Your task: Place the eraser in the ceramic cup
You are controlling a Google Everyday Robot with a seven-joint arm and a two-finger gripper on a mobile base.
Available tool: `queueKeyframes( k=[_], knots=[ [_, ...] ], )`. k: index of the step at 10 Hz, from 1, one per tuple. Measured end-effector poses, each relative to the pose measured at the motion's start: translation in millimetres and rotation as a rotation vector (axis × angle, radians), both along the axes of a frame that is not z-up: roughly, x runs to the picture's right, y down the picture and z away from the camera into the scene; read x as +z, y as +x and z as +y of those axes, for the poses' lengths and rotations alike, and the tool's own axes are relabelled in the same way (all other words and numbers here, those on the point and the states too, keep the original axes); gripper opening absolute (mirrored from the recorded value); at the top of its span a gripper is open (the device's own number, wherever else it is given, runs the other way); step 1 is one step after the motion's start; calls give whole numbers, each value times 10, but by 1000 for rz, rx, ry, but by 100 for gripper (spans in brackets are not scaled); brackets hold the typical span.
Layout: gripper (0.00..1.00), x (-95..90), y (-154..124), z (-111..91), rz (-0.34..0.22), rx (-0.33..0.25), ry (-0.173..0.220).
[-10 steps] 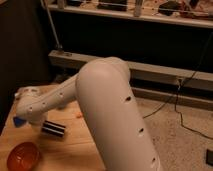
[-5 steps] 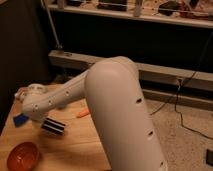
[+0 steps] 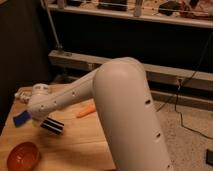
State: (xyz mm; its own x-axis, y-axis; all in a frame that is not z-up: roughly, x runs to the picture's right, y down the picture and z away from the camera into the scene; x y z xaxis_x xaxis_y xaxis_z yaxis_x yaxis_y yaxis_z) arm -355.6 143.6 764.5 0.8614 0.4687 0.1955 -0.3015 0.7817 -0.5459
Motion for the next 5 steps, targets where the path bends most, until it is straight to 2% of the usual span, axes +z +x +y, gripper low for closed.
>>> queueKeyframes(
  k=[5],
  knots=[
    [10,-42,-55,-72,-101,53,20]
  ],
)
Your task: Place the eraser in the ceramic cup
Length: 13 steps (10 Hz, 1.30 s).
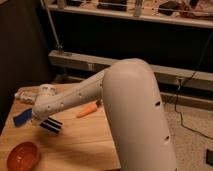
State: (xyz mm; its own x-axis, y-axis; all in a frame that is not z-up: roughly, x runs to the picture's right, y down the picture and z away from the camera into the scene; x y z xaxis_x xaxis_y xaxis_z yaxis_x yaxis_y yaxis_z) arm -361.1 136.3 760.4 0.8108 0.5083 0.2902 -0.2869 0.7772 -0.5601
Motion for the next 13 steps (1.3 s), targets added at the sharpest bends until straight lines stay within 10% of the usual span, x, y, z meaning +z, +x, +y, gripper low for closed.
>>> queueKeyframes(
  k=[5,13],
  knots=[
    [10,6,-69,-132,-59,8,29],
    [10,-60,-14,-894,-89,66,126]
  ],
)
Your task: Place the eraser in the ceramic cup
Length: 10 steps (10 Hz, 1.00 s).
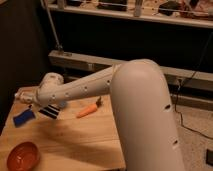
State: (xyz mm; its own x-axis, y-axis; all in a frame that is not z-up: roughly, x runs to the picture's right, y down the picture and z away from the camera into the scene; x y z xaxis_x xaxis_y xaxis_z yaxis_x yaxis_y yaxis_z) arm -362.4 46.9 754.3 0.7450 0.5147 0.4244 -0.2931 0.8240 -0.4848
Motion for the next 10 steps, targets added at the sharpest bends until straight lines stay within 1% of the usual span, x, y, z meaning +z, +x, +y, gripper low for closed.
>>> queueKeyframes(
  k=[3,4,6,10],
  knots=[
    [10,-34,105,-304,-1,35,35],
    [10,-40,126,-393,2,38,46],
    [10,-30,124,-510,8,37,59],
    [10,64,97,-702,9,54,65]
  ],
)
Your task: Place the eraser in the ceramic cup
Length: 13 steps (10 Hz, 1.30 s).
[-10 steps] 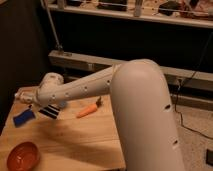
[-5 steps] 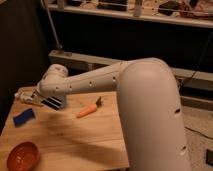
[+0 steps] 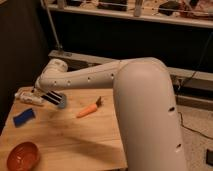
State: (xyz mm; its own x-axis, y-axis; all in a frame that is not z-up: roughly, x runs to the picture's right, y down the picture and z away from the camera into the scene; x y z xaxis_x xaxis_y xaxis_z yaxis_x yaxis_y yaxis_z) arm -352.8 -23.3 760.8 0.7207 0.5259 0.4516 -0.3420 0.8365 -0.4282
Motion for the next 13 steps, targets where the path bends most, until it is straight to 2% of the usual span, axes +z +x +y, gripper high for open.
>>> queueKeyframes(
  k=[4,9,13],
  knots=[
    [10,134,-46,-80,-31,27,-6],
    [10,257,-69,-68,-58,20,5],
    [10,360,1,-75,-100,46,9]
  ],
)
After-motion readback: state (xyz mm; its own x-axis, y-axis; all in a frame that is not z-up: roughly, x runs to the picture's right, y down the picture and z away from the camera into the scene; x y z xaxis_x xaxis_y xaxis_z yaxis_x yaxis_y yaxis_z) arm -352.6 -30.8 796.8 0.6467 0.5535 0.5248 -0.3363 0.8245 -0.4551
